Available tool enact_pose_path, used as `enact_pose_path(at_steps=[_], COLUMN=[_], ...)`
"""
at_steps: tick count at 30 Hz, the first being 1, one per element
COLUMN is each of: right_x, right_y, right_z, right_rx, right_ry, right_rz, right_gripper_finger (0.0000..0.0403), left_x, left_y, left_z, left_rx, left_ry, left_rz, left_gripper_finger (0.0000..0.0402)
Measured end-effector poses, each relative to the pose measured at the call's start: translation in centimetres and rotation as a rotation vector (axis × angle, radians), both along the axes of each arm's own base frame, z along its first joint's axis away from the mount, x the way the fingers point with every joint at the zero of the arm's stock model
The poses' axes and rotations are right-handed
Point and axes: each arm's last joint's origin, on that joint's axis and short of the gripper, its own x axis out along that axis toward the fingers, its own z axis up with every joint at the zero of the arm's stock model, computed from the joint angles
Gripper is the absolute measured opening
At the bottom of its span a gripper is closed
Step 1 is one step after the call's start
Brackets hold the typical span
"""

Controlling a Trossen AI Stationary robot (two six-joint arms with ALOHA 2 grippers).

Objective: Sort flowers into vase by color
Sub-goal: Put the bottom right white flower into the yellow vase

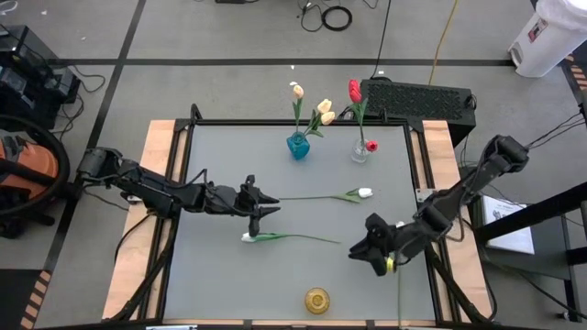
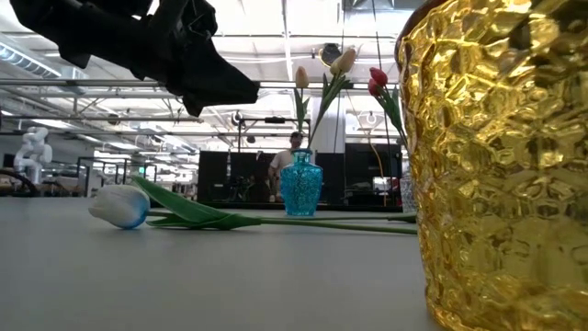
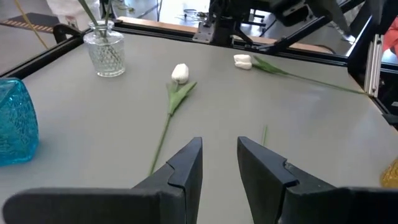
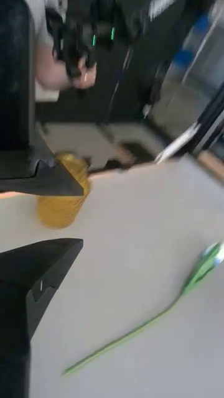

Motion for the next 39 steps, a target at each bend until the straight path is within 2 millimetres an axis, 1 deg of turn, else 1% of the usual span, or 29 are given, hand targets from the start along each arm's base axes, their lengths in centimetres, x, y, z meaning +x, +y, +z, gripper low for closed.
enact_pose_path(at_steps=[5,9,14,19,23,27,32,39], right_x=[0.5,0.4,-0.1,-0.7,-1.2,-1.5,-1.9,-2.0], right_y=[1.4,1.9,2.1,2.6,3.0,3.3,3.8,3.8], right_z=[0.9,1.1,-0.3,-2.3,-3.6,-4.3,-4.5,-4.5], right_rx=[-0.057,-0.113,-0.148,-0.156,-0.175,-0.160,-0.107,-0.064], right_ry=[0.271,0.474,0.671,0.888,1.024,1.127,1.194,1.218], right_rz=[-0.057,-0.152,-0.306,-0.397,-0.459,-0.510,-0.547,-0.616], right_gripper_finger=[0.0112,0.0112,0.0112,0.0112,0.0112,0.0112,0.0112,0.0112], left_x=[0.0,0.0,0.0,0.0,-0.1,-0.2,-0.3,-0.5], left_y=[0.0,0.0,0.0,-0.2,-0.6,-1.0,-1.7,-2.5], left_z=[0.0,0.0,0.0,0.0,0.0,0.0,0.0,0.0], left_rx=[0.000,0.000,0.001,0.001,0.001,0.002,0.002,0.000], left_ry=[-0.001,-0.002,-0.004,-0.003,-0.003,-0.001,-0.001,-0.003], left_rz=[0.000,0.001,0.002,-0.006,-0.020,-0.038,-0.063,-0.096], left_gripper_finger=[0.0107,0.0107,0.0107,0.0107,0.0107,0.0107,0.0107,0.0107])
